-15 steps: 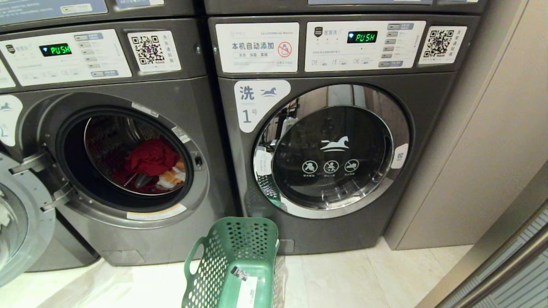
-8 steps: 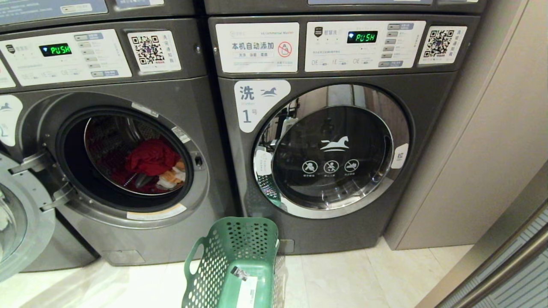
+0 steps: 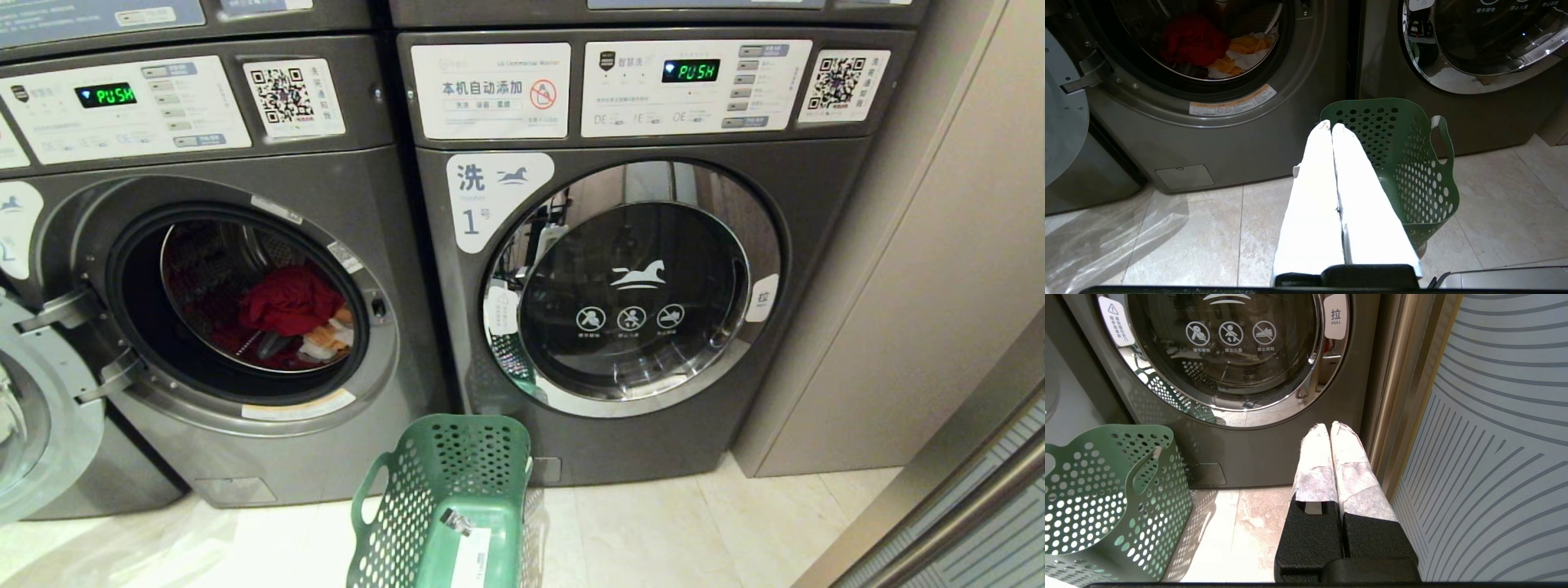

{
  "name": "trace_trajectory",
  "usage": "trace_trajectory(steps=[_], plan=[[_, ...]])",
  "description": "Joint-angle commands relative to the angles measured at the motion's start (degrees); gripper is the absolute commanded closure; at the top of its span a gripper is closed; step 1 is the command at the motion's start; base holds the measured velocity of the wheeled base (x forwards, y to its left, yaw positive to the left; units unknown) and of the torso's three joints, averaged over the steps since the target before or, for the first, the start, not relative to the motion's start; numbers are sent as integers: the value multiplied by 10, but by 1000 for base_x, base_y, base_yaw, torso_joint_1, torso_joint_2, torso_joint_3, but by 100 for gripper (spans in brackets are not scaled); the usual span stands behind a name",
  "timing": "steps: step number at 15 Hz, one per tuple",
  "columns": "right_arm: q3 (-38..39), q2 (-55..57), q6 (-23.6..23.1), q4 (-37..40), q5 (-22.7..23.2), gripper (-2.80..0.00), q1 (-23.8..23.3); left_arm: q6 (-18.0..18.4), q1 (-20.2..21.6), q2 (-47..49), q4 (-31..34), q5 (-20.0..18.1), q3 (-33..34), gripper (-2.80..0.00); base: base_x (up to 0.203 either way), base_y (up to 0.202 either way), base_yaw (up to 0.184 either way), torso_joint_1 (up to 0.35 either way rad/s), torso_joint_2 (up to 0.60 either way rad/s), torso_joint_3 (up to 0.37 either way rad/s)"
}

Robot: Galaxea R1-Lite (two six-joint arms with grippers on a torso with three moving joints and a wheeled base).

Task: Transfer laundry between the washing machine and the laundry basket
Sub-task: Pick a cloth and place it into the basket

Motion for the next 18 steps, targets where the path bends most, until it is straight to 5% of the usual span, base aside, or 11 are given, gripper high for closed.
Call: trace_trajectory(steps=[1, 18], plan=[[19, 0, -4, 0, 0, 0, 0, -2, 0, 1, 0, 3, 1, 0, 0, 0, 0, 0, 0, 0], [19, 0, -1, 0, 0, 0, 0, -1, 0, 1, 0, -3, 1, 0, 0, 0, 0, 0, 0, 0]])
